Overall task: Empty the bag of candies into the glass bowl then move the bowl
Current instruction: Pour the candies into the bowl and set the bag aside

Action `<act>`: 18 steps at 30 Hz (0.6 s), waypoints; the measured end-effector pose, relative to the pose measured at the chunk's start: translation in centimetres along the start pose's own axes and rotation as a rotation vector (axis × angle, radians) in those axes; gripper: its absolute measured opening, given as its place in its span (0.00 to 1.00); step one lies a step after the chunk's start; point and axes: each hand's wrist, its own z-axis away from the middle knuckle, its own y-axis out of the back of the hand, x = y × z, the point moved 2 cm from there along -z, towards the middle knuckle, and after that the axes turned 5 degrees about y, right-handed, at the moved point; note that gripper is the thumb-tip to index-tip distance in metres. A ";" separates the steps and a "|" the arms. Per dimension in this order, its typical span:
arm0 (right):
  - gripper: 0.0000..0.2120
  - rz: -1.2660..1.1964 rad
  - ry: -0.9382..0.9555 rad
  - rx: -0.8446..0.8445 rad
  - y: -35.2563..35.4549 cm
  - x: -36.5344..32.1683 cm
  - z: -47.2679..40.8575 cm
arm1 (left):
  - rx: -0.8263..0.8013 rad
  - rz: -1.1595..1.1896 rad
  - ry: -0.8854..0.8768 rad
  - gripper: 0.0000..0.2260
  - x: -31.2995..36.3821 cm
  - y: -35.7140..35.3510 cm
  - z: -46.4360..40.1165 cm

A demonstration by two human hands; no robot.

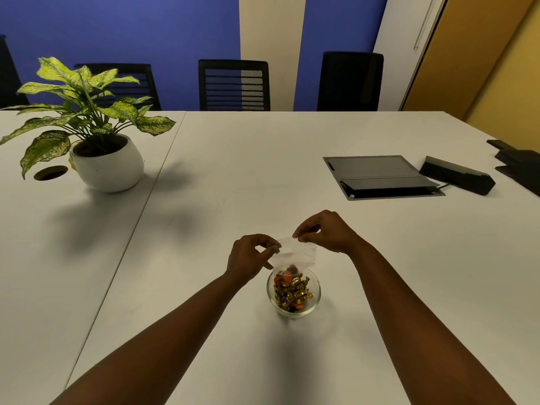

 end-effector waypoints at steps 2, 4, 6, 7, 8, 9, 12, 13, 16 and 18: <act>0.07 -0.015 0.015 0.022 0.3 -0.2 -0.1 | 0.013 0.041 -0.008 0.03 0.1 0.0 0.0; 0.07 -0.071 0.027 0.055 0.6 -0.3 -0.1 | 0.014 0.062 -0.001 0.04 0.2 0.2 0.1; 0.07 -0.149 0.030 0.083 0.8 -0.5 -0.3 | -0.009 0.053 0.017 0.08 0.1 0.3 0.3; 0.07 -0.186 0.026 0.096 0.8 -0.5 -0.3 | -0.021 0.041 0.028 0.09 0.0 0.3 0.3; 0.07 -0.225 0.022 0.106 0.7 -0.6 -0.3 | -0.027 0.034 0.040 0.08 -0.2 0.3 0.4; 0.08 -0.262 0.018 0.113 0.7 -0.7 -0.3 | -0.026 0.035 0.051 0.07 -0.3 0.3 0.4; 0.16 -0.311 -0.021 0.132 0.1 -0.5 -0.2 | 0.015 0.075 0.086 0.06 -0.9 0.8 0.2; 0.19 -0.326 -0.066 0.146 -0.2 -0.2 -0.1 | 0.035 0.095 0.110 0.06 -1.2 1.2 0.2; 0.19 -0.329 -0.240 0.173 -1.2 1.5 0.2 | 0.112 0.122 0.223 0.06 -2.8 2.7 0.1; 0.18 -0.277 -0.361 0.136 -2.2 2.8 0.7 | 0.152 0.110 0.327 0.07 -4.4 3.7 0.2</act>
